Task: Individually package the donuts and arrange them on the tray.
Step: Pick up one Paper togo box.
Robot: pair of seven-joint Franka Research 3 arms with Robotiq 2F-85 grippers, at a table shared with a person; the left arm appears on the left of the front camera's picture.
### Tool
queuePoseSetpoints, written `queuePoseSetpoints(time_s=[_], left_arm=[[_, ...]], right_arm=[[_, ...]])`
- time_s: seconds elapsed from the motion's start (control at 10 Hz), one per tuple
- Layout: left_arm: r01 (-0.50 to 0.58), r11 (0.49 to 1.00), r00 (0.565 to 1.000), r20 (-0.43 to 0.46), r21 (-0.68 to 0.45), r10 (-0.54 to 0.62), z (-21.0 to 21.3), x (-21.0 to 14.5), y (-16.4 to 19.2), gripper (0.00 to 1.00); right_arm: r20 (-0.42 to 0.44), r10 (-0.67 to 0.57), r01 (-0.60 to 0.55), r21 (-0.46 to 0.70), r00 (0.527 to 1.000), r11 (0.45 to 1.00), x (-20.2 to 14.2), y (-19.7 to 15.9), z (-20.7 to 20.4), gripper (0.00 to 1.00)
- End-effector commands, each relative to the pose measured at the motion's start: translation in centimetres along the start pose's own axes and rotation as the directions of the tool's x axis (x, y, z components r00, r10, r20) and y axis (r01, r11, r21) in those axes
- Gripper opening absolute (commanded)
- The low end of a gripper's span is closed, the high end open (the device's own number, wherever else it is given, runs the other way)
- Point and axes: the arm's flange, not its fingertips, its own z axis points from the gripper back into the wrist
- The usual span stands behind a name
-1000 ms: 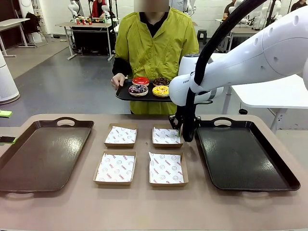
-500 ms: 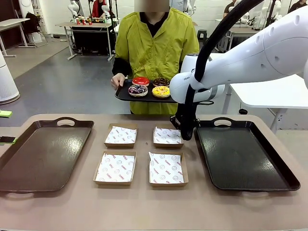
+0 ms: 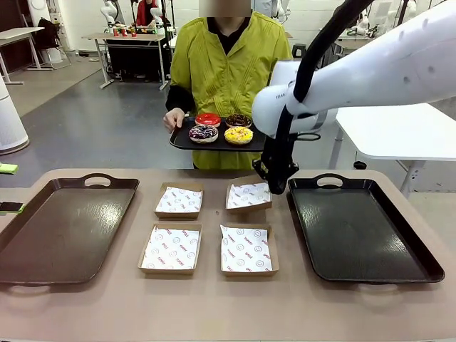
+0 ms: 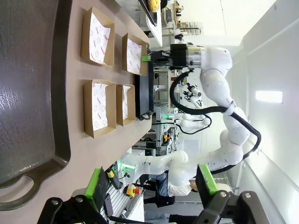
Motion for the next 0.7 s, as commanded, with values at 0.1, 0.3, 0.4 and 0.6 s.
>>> queuePoseSetpoints(time_s=[0.1, 0.3, 0.4, 0.6], left_arm=[[0.001, 1.0, 1.0, 0.014, -0.012, -0.001, 0.1, 0.1, -0.2, 1.0], [0.001, 1.0, 1.0, 0.014, -0.012, -0.001, 0.1, 0.1, -0.2, 1.0], [0.001, 1.0, 1.0, 0.014, -0.012, -0.001, 0.1, 0.1, -0.2, 1.0], [0.001, 1.0, 1.0, 0.014, -0.012, -0.001, 0.1, 0.1, -0.2, 1.0]], right_arm=[[0.025, 0.068, -0.067, -0.046, 0.997, 0.997, -0.4, 1.6, 6.3, 0.0], [0.017, 0.093, -0.092, -0.072, 0.995, 0.993, -0.4, 2.7, 9.4, 0.0], [0.022, 0.09, -0.088, -0.07, 0.996, 0.994, -0.3, 3.2, 10.7, 0.0], [0.034, 0.098, -0.096, -0.056, 0.995, 0.994, -0.6, 3.6, 12.2, 0.0]])
